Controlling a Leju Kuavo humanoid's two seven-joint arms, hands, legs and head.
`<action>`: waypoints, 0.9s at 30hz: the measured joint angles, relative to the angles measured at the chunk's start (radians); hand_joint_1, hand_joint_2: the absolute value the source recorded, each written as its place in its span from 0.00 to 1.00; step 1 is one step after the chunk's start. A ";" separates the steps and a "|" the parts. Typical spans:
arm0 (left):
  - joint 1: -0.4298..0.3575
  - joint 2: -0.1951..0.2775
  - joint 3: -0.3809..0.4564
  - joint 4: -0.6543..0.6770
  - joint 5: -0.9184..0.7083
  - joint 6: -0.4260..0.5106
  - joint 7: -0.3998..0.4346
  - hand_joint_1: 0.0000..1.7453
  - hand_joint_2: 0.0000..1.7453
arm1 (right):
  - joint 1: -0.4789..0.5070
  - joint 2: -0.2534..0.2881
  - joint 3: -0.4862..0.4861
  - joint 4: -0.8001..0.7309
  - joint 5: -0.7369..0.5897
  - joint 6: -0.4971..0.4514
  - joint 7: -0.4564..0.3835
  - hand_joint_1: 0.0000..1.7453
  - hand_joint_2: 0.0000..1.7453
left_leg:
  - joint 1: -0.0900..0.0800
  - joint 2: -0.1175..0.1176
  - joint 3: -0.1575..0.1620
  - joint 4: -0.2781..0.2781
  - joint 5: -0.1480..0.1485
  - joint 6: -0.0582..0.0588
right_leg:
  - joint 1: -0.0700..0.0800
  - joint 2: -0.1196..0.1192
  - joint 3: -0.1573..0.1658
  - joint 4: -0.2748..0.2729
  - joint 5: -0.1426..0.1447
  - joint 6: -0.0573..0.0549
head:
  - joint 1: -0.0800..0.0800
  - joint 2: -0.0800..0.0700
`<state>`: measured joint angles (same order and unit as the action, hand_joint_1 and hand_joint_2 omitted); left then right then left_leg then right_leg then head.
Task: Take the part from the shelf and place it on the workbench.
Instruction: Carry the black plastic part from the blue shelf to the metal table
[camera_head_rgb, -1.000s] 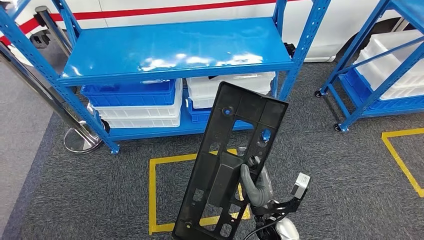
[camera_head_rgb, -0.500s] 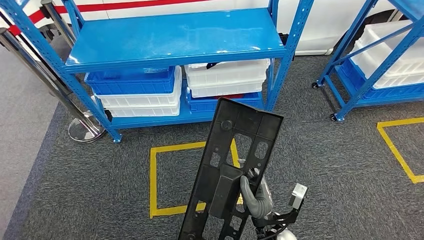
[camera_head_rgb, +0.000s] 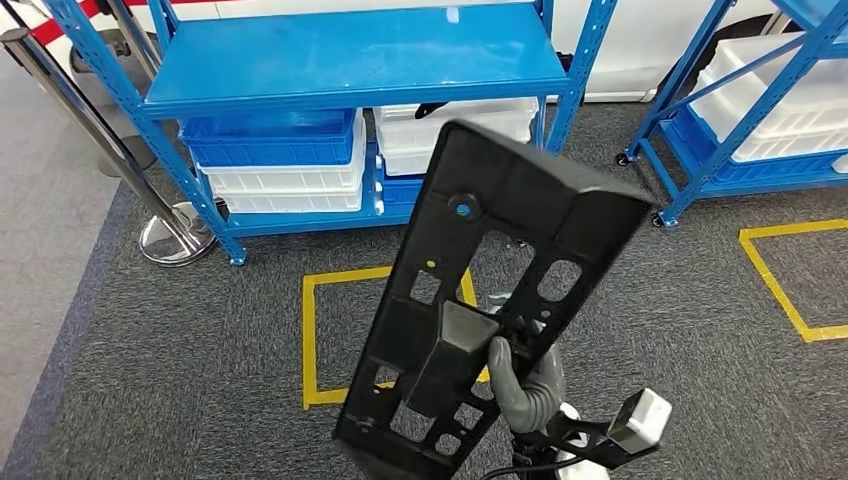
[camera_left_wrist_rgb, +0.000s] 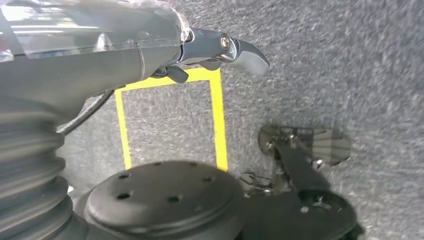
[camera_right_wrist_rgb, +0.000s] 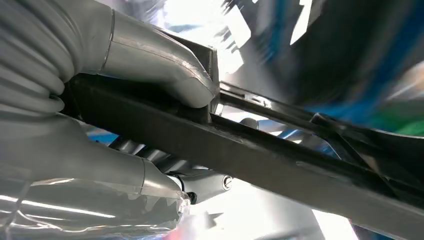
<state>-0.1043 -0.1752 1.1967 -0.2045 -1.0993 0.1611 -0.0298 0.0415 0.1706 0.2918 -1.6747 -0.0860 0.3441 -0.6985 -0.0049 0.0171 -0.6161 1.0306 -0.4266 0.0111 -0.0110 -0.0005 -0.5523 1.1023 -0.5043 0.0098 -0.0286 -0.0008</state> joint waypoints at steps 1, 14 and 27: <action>-0.003 0.002 -0.001 0.000 0.000 -0.005 -0.004 0.00 1.00 | -0.019 0.003 0.009 -0.037 -0.013 0.021 -0.002 1.00 1.00 | 0.000 -0.001 -0.006 0.002 0.007 -0.005 | 0.003 0.001 0.018 -0.034 -0.013 -0.005 | 0.000 0.000; -0.005 0.014 -0.014 0.000 -0.027 -0.038 -0.024 0.00 1.00 | -0.093 0.067 0.044 -0.320 -0.093 0.125 -0.004 1.00 1.00 | 0.030 -0.017 0.070 0.104 -0.086 -0.065 | -0.009 -0.012 -0.090 -0.058 0.083 -0.027 | -0.004 0.000; -0.008 0.017 -0.021 0.000 -0.033 -0.020 -0.028 0.00 1.00 | -0.104 0.078 0.063 -0.367 -0.107 0.121 -0.005 1.00 1.00 | 0.004 -0.007 0.007 -0.033 0.017 0.004 | -0.009 -0.004 -0.136 0.228 -0.045 0.005 | 0.000 0.000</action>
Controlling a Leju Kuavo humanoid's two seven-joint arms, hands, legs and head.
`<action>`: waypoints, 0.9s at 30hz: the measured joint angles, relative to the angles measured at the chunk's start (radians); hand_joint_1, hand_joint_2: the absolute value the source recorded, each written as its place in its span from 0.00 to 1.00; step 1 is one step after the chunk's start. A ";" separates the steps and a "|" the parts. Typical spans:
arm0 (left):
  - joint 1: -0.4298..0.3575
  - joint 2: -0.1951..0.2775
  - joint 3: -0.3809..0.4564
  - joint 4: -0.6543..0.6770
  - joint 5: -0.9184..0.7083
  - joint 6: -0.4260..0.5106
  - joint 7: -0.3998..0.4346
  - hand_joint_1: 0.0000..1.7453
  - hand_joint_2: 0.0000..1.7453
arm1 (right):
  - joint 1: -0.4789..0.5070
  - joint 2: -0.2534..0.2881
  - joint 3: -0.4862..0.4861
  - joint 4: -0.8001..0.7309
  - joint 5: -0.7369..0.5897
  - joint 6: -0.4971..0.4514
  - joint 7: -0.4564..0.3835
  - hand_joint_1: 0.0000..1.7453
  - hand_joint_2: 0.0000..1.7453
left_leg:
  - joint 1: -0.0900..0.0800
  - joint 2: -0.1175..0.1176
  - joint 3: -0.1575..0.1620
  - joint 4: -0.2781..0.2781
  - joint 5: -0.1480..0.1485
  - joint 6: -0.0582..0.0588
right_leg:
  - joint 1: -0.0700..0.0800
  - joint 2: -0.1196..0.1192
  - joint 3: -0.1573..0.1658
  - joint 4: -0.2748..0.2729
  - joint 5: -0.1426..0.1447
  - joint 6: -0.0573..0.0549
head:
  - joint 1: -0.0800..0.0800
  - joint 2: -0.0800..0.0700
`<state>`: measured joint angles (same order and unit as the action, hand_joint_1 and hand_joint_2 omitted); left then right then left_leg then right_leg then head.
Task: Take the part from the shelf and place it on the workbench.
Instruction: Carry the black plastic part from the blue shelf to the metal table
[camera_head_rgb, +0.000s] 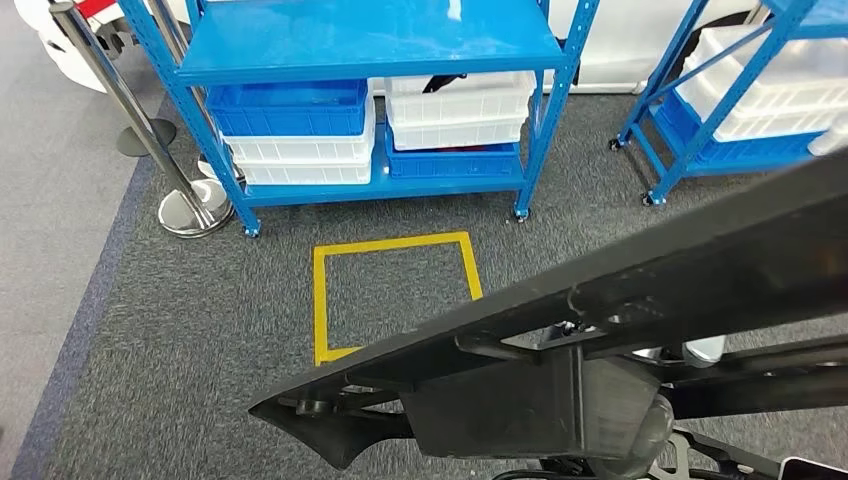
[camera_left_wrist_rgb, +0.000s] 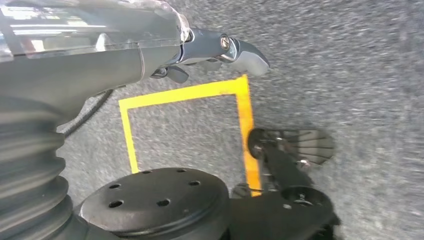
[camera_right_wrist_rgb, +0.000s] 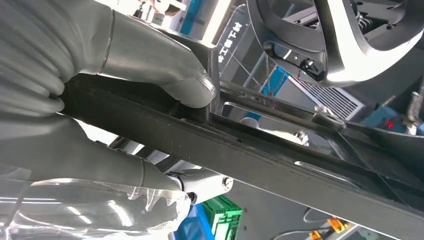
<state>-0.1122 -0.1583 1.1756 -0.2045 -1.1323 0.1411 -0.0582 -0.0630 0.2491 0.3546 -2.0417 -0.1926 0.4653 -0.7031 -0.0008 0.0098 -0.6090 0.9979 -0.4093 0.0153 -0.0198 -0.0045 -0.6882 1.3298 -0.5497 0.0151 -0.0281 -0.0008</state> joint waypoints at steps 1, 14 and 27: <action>0.000 0.000 -0.001 0.000 -0.002 0.000 0.001 0.00 1.00 | 0.000 0.000 0.001 0.000 0.000 -0.001 0.000 1.00 1.00 | -0.003 0.001 -0.017 0.001 0.012 -0.001 | 0.003 -0.002 0.038 -0.031 0.032 -0.007 | 0.000 0.000; 0.002 0.000 -0.013 0.000 -0.007 -0.002 -0.038 0.00 1.00 | -0.007 -0.019 0.040 0.020 -0.033 -0.055 0.000 1.00 1.00 | 0.002 -0.002 -0.128 0.285 -0.111 -0.049 | 0.025 0.017 0.187 -0.343 0.048 -0.064 | 0.000 0.000; 0.000 0.003 -0.014 -0.001 0.003 -0.003 -0.060 0.00 1.00 | -0.014 -0.045 0.052 0.058 -0.035 -0.046 0.000 1.00 1.00 | 0.008 0.002 0.078 -0.038 -0.030 0.002 | 0.018 0.024 0.041 -0.138 -0.026 -0.010 | 0.009 0.000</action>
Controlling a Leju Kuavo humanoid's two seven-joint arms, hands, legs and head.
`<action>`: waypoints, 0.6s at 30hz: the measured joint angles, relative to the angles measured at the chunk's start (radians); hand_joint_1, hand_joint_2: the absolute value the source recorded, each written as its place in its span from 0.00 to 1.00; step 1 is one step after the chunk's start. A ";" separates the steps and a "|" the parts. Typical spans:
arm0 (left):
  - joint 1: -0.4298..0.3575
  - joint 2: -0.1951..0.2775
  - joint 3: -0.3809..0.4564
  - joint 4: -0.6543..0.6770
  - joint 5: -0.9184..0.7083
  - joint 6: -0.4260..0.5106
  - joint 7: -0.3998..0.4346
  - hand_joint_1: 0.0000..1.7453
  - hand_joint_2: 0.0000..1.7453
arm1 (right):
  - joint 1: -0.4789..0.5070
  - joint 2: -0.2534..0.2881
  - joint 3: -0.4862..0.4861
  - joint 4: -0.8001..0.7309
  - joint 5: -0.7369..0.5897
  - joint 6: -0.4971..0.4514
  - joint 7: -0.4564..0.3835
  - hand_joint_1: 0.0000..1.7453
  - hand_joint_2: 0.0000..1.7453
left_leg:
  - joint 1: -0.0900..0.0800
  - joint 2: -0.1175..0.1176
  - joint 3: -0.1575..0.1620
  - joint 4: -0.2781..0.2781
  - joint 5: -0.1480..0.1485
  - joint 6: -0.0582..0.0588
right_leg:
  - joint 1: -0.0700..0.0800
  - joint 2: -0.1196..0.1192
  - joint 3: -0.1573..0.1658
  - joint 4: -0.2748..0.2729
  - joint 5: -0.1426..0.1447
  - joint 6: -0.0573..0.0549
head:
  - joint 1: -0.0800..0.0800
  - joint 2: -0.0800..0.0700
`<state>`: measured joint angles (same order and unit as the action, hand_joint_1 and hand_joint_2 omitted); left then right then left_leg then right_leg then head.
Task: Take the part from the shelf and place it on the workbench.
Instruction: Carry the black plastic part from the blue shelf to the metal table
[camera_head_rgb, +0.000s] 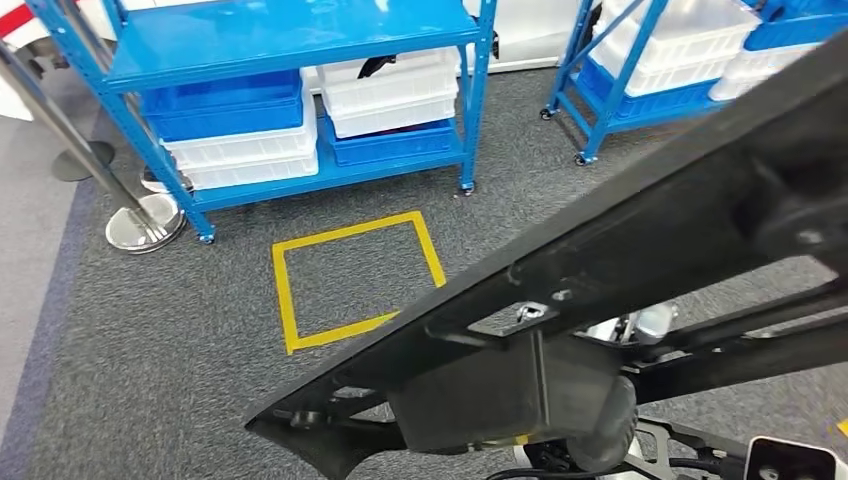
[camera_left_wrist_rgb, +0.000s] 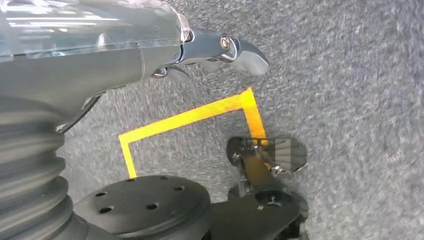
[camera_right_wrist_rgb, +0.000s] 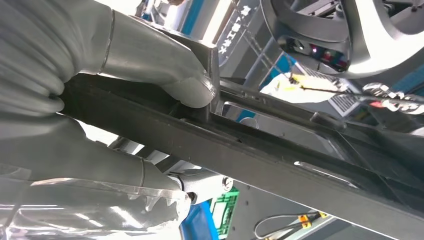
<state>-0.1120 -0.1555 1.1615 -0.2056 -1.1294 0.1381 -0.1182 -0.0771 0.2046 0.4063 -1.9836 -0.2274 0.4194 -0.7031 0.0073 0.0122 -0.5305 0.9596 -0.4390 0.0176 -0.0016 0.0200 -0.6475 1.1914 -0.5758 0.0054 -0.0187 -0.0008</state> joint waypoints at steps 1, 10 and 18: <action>0.002 0.000 0.000 0.000 0.000 0.000 0.000 0.00 1.00 | 0.001 -0.002 0.000 0.003 0.000 0.001 0.000 1.00 1.00 | 0.000 0.012 -0.005 0.002 0.001 -0.001 | -0.004 -0.007 -0.027 0.058 -0.023 0.005 | 0.000 0.000; -0.001 -0.006 -0.002 0.000 -0.011 -0.001 0.002 0.00 1.00 | 0.003 -0.011 -0.006 0.016 0.046 0.003 0.000 1.00 1.00 | -0.004 0.093 -0.028 0.039 -0.003 -0.037 | -0.007 -0.061 0.092 -0.167 0.082 -0.010 | -0.001 0.000; 0.005 -0.007 -0.007 0.000 -0.014 -0.003 0.001 0.00 1.00 | 0.005 -0.014 -0.018 0.029 0.074 -0.006 0.000 1.00 1.00 | 0.003 -0.004 -0.140 0.321 -0.150 -0.050 | 0.003 0.021 0.065 -0.168 0.110 -0.049 | -0.002 0.000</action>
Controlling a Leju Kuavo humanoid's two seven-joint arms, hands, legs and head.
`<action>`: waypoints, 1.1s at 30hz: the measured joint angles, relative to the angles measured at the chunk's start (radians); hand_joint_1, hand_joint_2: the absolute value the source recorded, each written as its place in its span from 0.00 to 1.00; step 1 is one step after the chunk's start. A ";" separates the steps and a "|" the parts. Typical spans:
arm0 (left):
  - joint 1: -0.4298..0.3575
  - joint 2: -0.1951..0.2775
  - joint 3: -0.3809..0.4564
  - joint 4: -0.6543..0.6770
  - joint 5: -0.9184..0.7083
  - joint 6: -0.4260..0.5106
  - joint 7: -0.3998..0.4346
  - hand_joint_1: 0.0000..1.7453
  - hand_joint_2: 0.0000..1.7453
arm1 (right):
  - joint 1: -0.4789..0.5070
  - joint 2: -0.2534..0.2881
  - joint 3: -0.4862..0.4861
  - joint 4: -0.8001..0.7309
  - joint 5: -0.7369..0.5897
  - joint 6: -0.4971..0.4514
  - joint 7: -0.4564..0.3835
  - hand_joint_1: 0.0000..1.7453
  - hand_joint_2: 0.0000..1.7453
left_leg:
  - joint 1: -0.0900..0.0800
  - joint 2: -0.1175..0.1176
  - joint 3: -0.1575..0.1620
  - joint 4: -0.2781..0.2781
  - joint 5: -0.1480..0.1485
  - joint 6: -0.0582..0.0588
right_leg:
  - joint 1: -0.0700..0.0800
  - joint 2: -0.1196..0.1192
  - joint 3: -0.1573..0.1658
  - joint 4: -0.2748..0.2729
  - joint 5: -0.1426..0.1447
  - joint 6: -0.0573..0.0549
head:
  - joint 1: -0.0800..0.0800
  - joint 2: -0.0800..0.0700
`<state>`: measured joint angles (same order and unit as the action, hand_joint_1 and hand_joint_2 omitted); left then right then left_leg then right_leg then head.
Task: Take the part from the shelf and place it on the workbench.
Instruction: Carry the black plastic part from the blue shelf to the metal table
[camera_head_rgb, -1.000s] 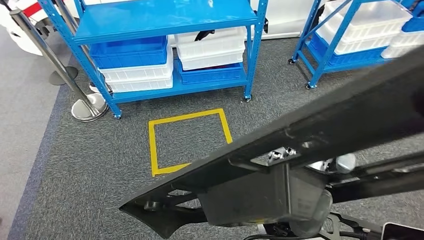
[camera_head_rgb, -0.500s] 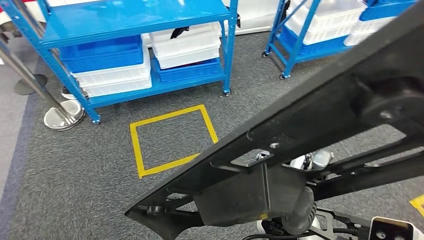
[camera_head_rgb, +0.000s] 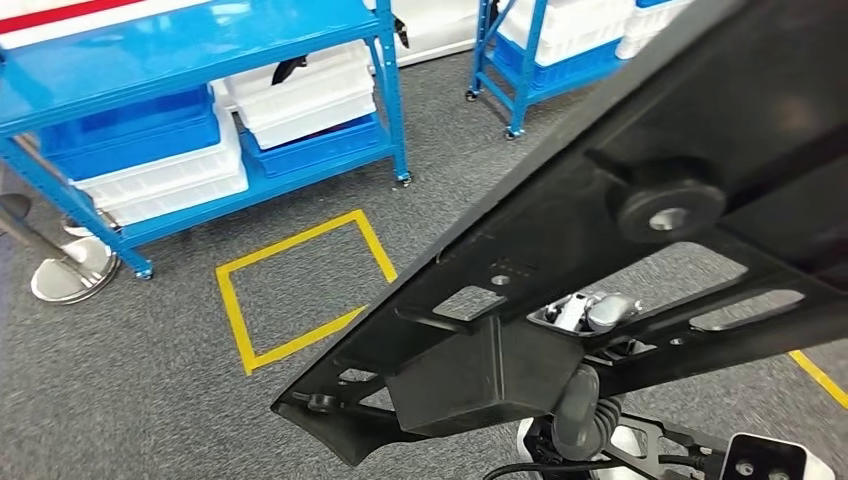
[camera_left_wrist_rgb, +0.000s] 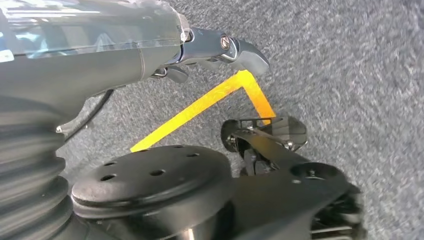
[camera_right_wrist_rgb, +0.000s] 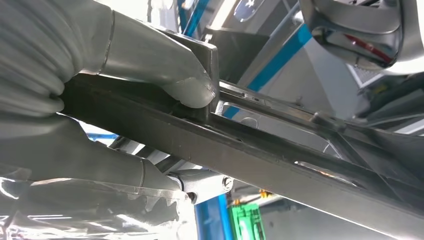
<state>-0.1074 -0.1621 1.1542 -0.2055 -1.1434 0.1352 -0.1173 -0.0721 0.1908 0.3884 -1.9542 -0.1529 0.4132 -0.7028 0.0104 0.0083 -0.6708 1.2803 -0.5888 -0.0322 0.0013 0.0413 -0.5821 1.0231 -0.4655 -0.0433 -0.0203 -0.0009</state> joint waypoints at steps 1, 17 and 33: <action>0.000 0.000 0.000 0.000 0.001 0.001 0.000 0.00 1.00 | 0.001 0.000 -0.001 0.002 0.000 0.001 0.000 1.00 1.00 | -0.002 -0.005 0.017 -0.030 0.025 0.007 | 0.003 0.013 0.000 0.001 0.001 0.000 | 0.000 0.000; -0.002 -0.002 -0.001 0.000 0.004 0.007 -0.002 0.00 1.00 | 0.002 -0.004 -0.009 0.014 0.009 -0.015 0.000 1.00 1.00 | 0.000 0.060 0.149 -0.315 0.131 0.042 | -0.024 -0.052 -0.103 0.177 -0.049 0.075 | 0.006 0.000; 0.002 0.005 -0.015 0.000 -0.020 0.006 -0.004 0.00 1.00 | 0.023 -0.002 -0.011 0.006 0.053 -0.068 0.000 1.00 1.00 | 0.000 -0.029 0.079 -0.123 0.045 0.018 | -0.003 0.039 -0.028 0.011 0.019 0.019 | 0.004 0.000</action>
<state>-0.1054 -0.1573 1.1391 -0.2060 -1.1637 0.1415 -0.1218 -0.0491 0.1888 0.3779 -1.9482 -0.1001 0.3453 -0.7032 0.0109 -0.0206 -0.5914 1.1575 -0.5441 -0.0147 -0.0022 0.0805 -0.6105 1.0344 -0.4464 -0.0244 -0.0163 -0.0009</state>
